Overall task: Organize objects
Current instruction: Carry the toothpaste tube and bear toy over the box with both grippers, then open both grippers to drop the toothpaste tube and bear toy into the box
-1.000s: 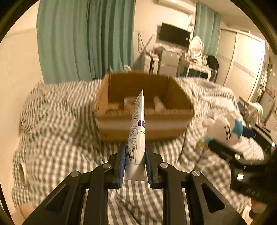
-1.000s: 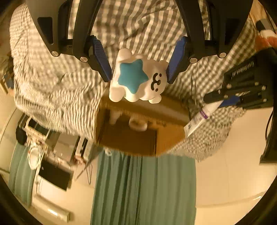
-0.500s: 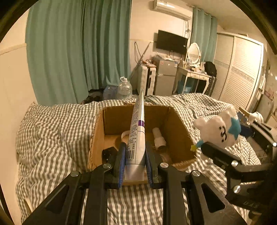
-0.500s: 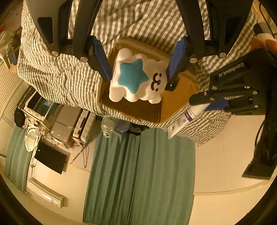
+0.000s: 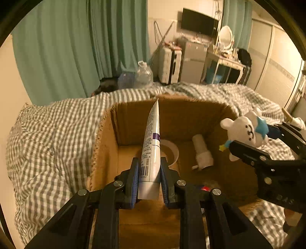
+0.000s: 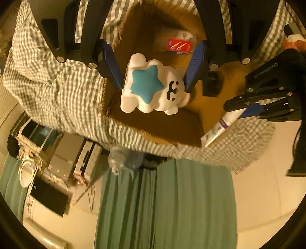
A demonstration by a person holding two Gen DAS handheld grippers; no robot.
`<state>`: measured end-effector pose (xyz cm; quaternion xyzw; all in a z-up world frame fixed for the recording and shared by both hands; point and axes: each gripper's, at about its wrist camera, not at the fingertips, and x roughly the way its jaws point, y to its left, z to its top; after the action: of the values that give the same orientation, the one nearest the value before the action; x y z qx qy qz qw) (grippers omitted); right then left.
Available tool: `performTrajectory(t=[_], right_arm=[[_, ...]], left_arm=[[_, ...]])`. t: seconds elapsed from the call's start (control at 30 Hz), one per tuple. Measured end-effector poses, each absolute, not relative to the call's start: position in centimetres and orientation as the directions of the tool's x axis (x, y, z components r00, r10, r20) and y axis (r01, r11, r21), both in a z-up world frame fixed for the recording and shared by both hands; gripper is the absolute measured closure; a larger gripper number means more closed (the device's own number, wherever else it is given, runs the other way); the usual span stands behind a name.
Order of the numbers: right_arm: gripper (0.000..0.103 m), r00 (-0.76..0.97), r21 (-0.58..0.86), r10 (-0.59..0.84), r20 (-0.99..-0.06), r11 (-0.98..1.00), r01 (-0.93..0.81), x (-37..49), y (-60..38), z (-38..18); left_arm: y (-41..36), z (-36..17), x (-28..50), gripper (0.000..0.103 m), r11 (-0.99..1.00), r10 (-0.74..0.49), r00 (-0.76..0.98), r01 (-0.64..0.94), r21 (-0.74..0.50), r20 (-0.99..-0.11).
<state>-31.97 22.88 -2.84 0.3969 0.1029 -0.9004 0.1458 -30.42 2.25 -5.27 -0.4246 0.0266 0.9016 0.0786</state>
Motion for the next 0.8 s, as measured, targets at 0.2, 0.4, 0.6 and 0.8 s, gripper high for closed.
performTrajectory(t=[0.2, 0.4, 0.6, 0.8], right_arm=[[0.039, -0.577, -0.046, -0.185, -0.796, -0.931, 0.361, -35.4, 23.2, -6.6], [0.038, -0.543, -0.018, -0.226, -0.809, -0.913, 0.407, -35.5, 23.2, -7.9], [0.02, -0.607, -0.041, -0.226, -0.762, -0.919, 0.393, -33.8, 23.5, -6.2], [0.013, -0.644, 0.001, -0.239, -0.726, -0.938, 0.347, -32.6, 25.0, -4.1]], left_arm=[[2.6, -7.9, -32.5, 0.082, -0.984, 0.113, -0.588, -0.176, -0.009, -0.801], [2.9, -9.7, -33.0, 0.082, -0.979, 0.137, -0.568, -0.2, -0.025, -0.812], [3.1, -9.7, -32.1, 0.048, -0.977, 0.146, -0.583, -0.211, -0.025, -0.799], [3.0, -7.5, -30.3, 0.018, -0.984, 0.095, -0.655, -0.176, 0.029, -0.749]])
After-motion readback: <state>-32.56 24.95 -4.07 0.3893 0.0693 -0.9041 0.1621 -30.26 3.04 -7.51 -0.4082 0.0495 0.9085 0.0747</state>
